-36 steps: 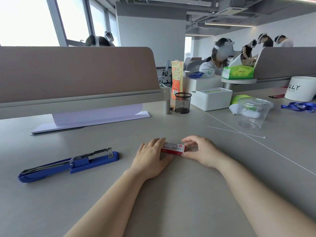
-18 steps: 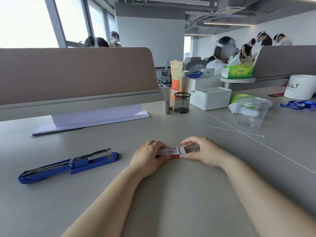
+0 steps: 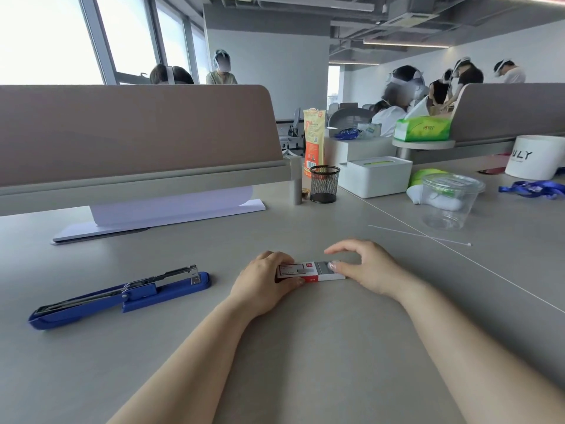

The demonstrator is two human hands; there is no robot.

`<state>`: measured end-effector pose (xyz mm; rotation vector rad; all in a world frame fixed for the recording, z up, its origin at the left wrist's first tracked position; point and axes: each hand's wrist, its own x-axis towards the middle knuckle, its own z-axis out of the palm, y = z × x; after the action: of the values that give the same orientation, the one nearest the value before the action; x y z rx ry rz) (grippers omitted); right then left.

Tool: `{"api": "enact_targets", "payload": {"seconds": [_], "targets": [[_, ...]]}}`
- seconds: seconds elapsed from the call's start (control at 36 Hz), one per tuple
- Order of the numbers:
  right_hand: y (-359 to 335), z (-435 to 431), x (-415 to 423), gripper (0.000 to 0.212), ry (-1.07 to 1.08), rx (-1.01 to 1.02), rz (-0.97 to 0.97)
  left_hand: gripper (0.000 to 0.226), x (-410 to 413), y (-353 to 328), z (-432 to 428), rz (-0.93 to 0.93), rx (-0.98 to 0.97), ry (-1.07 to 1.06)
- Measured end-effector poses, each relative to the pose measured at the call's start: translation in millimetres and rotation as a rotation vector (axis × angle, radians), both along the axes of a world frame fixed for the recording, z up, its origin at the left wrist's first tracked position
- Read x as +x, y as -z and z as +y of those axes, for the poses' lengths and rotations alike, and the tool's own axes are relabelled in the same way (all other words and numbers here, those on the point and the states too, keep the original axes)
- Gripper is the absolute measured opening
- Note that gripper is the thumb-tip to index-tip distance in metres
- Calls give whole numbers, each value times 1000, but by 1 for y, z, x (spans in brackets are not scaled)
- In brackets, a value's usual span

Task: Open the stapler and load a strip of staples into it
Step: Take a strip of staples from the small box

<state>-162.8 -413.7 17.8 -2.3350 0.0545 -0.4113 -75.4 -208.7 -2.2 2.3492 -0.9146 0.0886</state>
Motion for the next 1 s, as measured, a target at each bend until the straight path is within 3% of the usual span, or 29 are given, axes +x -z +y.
{"api": "enact_targets", "payload": {"seconds": [0.14, 0.25, 0.89, 1.0], "targets": [[8, 5, 9, 13, 50, -237, -63, 36, 0, -1, 0, -4, -17, 6], [7, 9, 10, 14, 105, -300, -86, 37, -1, -1, 0, -6, -43, 13], [5, 23, 16, 17, 171, -308, -3, 40, -1, -1, -1, -13, -96, 14], [-1, 23, 13, 5, 165, -245, -51, 40, -2, -2, -1, -8, -97, 7]]}}
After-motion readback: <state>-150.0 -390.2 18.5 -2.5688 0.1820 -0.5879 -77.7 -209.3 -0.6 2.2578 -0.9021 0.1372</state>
